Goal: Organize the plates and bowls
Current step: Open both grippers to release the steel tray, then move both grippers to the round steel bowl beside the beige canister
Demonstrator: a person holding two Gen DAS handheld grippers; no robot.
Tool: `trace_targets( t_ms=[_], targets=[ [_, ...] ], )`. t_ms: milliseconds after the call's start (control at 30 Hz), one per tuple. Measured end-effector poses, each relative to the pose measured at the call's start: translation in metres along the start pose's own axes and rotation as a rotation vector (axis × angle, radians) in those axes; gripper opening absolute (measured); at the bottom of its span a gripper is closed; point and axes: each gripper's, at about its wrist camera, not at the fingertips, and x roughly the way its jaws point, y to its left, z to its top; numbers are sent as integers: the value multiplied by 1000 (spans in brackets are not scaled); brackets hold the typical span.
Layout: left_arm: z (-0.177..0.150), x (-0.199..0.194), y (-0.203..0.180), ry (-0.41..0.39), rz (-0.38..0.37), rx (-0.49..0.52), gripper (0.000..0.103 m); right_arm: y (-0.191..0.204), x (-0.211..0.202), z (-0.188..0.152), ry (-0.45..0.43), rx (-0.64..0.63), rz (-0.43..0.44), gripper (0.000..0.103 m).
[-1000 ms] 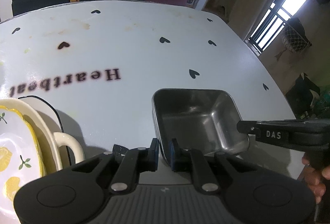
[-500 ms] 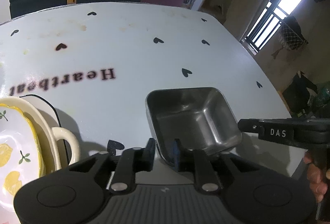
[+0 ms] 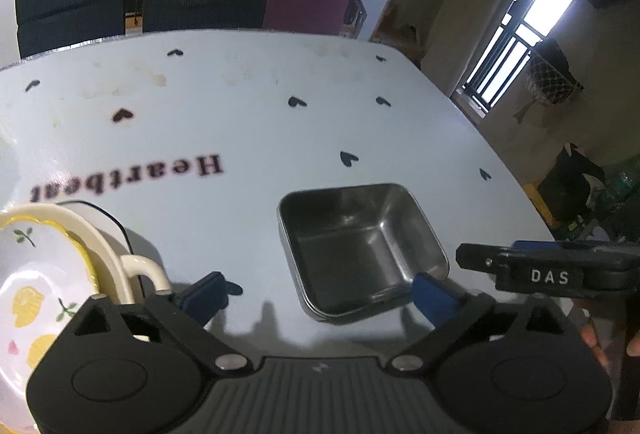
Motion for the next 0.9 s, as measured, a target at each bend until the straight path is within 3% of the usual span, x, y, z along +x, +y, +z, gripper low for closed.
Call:
trace_targets(
  t_ms=[67,100,300,467,900],
  targets=[
    [1,-8,3,-19,8,11,103,-2,-4,-3,-25,5,-12,100],
    [1,-12,5,-28,10,14,103,-2,-7,-5,-41,9,-18,103],
    [4,-41,34,-88,54,21,103,3,-22,-3,-107,37,-32,103],
    [10,-69,75,-150,90,-25,103,32,-24,5,-153,3,-8,103],
    [28,-143,199,-280,198,-229,103,166,-26,40,-244,-137,167,103]
  ],
)
